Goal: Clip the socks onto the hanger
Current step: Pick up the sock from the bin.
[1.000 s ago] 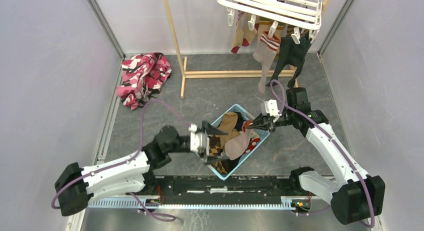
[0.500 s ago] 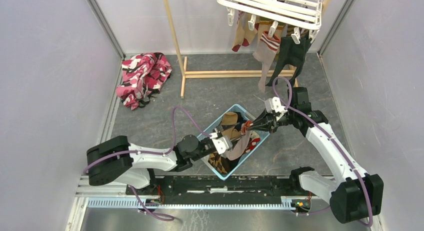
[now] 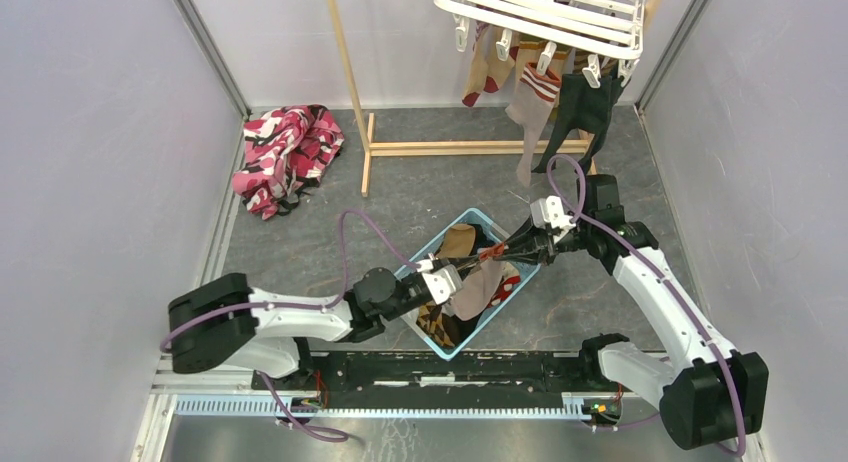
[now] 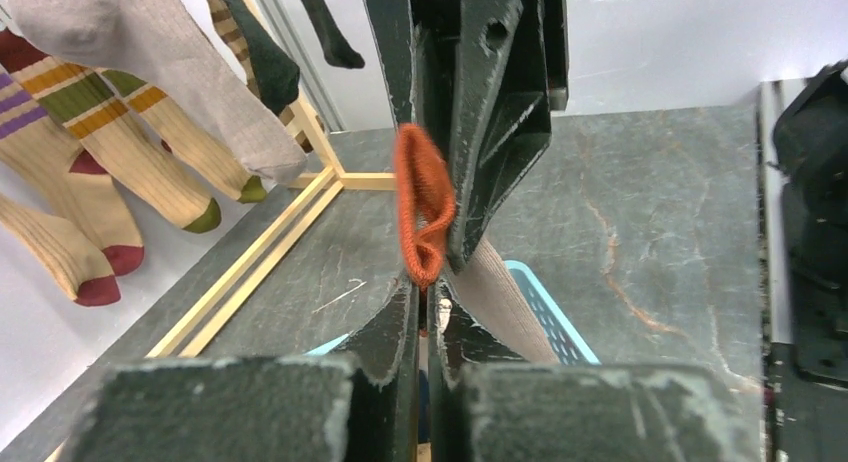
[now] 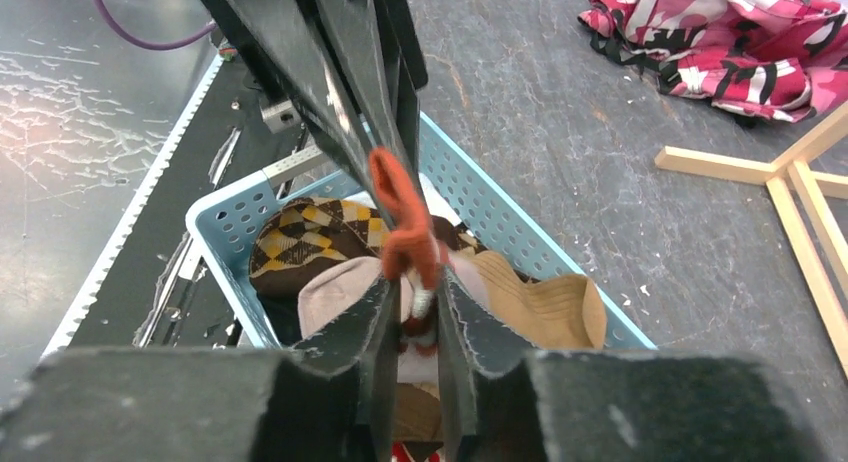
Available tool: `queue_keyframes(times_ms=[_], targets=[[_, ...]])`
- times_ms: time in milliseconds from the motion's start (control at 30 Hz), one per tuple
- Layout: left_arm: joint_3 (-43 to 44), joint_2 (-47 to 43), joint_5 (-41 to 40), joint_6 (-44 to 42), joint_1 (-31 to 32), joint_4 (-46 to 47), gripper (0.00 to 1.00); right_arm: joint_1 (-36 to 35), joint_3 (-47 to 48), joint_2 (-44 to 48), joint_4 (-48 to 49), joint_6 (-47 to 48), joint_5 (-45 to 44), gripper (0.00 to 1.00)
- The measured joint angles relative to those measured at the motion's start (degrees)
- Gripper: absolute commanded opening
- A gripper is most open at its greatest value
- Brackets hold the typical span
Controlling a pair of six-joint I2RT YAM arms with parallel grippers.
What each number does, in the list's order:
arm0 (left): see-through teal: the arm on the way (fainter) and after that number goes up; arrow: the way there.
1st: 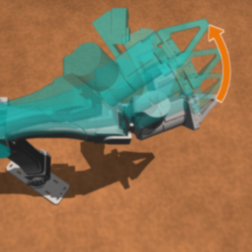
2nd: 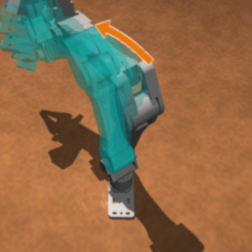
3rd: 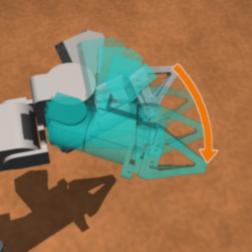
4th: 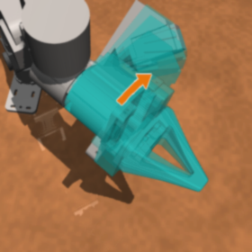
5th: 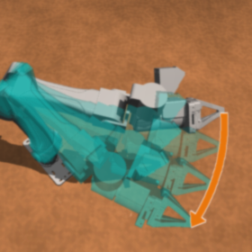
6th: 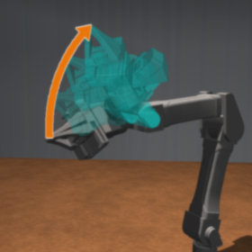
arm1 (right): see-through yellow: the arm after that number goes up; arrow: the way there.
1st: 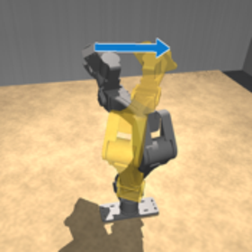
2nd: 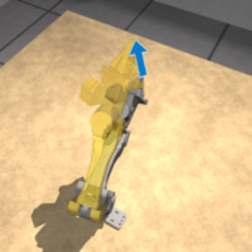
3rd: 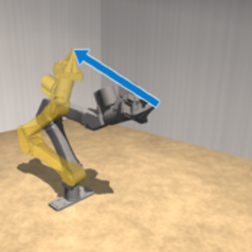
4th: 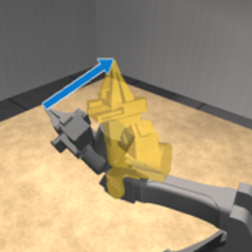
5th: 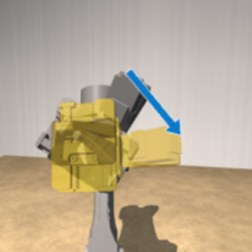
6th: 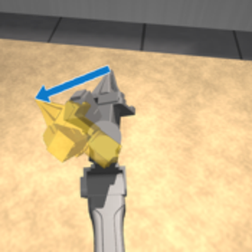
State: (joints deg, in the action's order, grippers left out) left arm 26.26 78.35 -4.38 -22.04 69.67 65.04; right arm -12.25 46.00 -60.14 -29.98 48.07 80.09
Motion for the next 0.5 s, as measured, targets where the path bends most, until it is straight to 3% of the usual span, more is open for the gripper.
queue_keyframes(times_ms=[100,167,333,500], targets=[[0.33,-5.40,3.54,3.91,-1.38,-6.34,0.03,0.00,0.00,0.63,-1.46,1.84,-0.72,0.60],[1.64,-8.37,8.20,7.43,-3.43,-11.15,0.03,0.00,0.02,1.07,-3.74,5.07,-1.51,0.70],[6.93,-12.07,21.86,17.86,-10.82,-24.13,0.09,0.00,0.22,1.88,-12.57,16.09,-3.04,0.73],[13.33,-10.49,30.71,25.90,-14.78,-35.98,0.09,0.00,0.74,2.54,-16.52,19.98,-2.67,0.73]])
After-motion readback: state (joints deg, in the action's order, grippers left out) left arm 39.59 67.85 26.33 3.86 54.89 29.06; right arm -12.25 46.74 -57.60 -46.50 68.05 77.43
